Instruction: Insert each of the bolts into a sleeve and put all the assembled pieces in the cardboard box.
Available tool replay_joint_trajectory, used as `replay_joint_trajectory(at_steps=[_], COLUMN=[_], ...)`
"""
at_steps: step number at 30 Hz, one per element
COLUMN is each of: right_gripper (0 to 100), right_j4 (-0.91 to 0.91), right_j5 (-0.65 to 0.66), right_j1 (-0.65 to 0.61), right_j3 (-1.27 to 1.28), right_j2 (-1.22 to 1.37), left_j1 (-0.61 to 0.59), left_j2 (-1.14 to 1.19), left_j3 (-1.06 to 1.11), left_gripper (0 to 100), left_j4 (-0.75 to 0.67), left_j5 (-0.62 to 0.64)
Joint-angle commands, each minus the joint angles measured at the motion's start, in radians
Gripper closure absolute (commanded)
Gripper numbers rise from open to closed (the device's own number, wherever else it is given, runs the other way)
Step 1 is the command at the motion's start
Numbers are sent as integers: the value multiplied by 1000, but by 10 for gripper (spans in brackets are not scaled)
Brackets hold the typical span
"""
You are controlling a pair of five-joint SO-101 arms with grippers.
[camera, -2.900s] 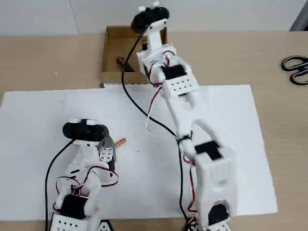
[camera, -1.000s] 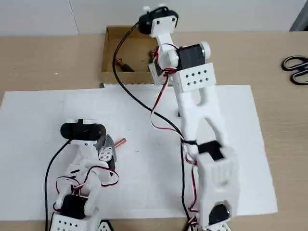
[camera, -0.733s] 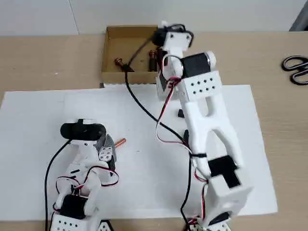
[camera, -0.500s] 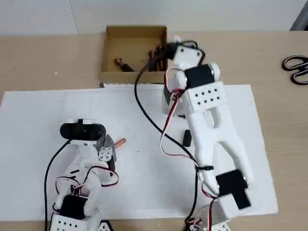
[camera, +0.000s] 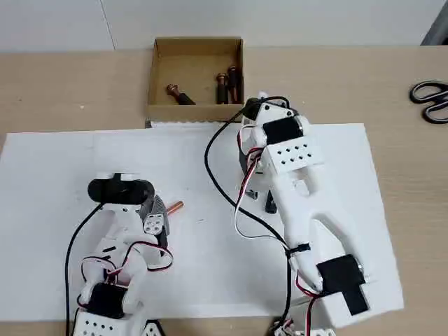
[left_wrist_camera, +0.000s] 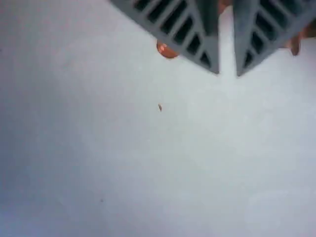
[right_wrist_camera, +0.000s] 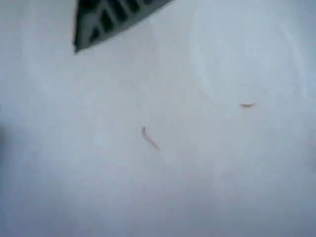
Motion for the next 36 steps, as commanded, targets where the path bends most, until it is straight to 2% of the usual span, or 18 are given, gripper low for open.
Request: replay_joint_trajectory(at_steps=[1, 10, 16, 27, 36], right_gripper=[882, 875, 769, 780, 851], right_j4=[-64, -99, -94, -188, -305], right_j5=[20, 21, 21, 29, 58], right_j1=[5, 59, 61, 64, 64], right_j3=[20, 31, 31, 86, 155], right_j2=[7, 71, 71, 79, 81], left_j1=[-5, -5, -5, -5, -5], left_j2=[-9, -9, -9, -9, -9], left_j3=[-5, -5, -5, -5, -5], left_gripper=[994, 994, 994, 994, 994], left_j4=[-2, -2, -2, -2, -2], left_j5=[8, 8, 8, 8, 8])
